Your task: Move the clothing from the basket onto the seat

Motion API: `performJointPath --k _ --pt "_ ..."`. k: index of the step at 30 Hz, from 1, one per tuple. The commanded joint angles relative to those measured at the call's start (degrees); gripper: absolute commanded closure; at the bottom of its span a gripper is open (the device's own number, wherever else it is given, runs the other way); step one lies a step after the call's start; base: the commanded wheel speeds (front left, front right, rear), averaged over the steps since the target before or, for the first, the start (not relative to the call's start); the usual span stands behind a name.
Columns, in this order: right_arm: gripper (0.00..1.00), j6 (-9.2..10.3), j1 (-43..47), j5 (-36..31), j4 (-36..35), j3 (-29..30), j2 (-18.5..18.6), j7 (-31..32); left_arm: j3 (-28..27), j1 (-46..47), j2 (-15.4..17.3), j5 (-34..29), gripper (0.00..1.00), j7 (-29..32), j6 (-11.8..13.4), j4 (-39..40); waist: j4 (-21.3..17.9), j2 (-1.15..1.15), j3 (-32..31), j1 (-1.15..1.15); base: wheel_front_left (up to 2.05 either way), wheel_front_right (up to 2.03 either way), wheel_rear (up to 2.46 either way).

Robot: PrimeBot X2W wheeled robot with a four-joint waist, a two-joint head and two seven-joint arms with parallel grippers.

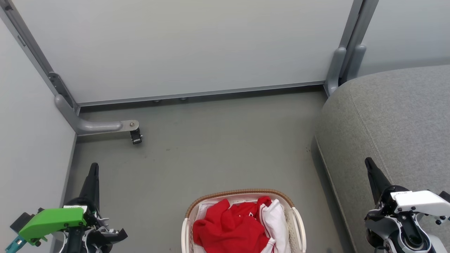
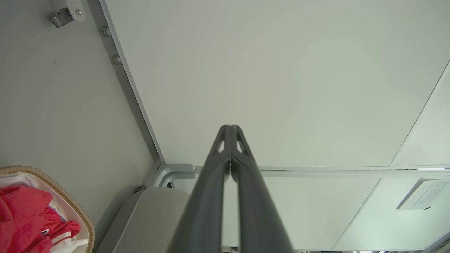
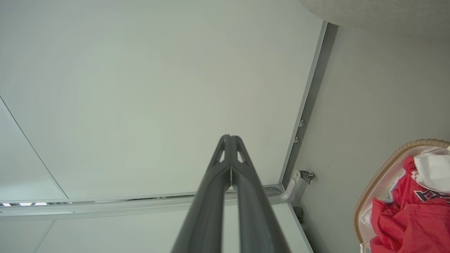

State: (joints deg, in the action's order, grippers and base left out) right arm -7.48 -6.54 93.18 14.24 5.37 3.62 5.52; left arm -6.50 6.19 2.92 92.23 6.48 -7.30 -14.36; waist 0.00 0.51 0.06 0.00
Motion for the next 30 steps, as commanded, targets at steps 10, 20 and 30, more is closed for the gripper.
performJointPath --k 10,20,30 --pt "1.0 -0.02 0.3 -0.3 -0.1 0.3 0.0 0.2 -0.1 0.6 0.0 -0.3 1.0 -0.1 -0.4 0.2 0.0 -0.51 0.0 0.0 0.0 0.0 0.0" --pt "1.0 -0.02 0.3 -0.4 -0.1 0.4 0.0 0.2 -0.1 0.6 0.0 -0.3 1.0 -0.1 -0.4 0.2 0.0 -0.51 0.0 0.0 0.0 0.0 0.0" --pt "0.0 0.0 0.0 -0.2 0.3 0.2 -0.3 0.1 0.0 -0.1 -0.1 0.0 0.0 0.0 0.0 -0.3 0.0 0.0 0.0 0.0 0.0 0.0 0.0"
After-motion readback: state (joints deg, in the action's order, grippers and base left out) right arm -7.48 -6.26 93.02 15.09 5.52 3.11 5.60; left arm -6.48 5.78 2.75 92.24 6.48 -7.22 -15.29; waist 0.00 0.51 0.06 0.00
